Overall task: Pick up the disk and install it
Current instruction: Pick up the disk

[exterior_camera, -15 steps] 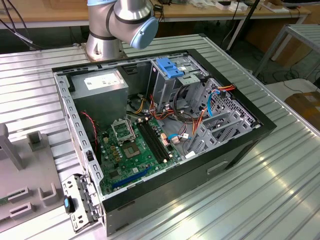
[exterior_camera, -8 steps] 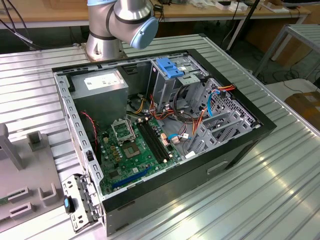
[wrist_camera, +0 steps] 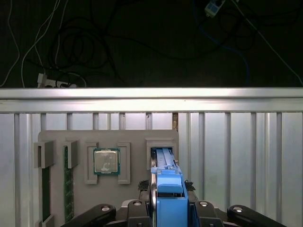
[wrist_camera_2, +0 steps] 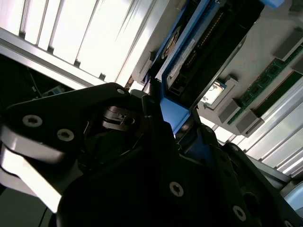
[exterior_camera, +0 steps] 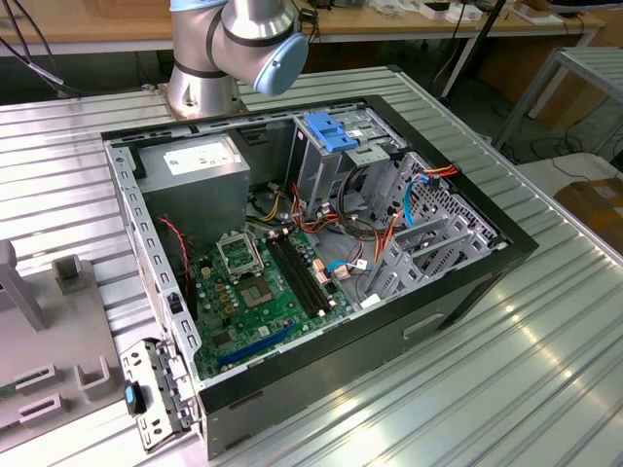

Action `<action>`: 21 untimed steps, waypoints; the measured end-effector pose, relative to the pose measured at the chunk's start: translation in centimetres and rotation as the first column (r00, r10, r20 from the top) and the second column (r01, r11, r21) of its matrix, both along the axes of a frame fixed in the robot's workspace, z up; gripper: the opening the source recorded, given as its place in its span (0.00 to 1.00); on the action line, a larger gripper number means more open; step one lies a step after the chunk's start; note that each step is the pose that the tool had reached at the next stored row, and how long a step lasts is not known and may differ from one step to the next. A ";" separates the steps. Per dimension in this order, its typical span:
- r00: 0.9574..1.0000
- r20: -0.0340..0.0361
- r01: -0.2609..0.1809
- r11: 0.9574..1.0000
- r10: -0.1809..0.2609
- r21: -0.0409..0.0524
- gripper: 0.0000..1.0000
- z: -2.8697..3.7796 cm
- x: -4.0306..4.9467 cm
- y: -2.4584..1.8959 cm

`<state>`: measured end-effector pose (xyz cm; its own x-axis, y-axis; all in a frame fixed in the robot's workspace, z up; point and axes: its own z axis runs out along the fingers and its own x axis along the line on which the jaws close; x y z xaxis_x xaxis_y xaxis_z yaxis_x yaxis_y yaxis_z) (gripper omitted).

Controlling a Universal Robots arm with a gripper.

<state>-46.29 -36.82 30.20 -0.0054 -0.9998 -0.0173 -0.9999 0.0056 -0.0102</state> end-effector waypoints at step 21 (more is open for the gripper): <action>1.000 0.000 -0.001 1.000 0.001 0.000 0.37 2.30 0.00 0.00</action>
<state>-46.29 -36.82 32.50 -0.0048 -0.9998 -0.0174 -0.9999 0.0050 -0.0102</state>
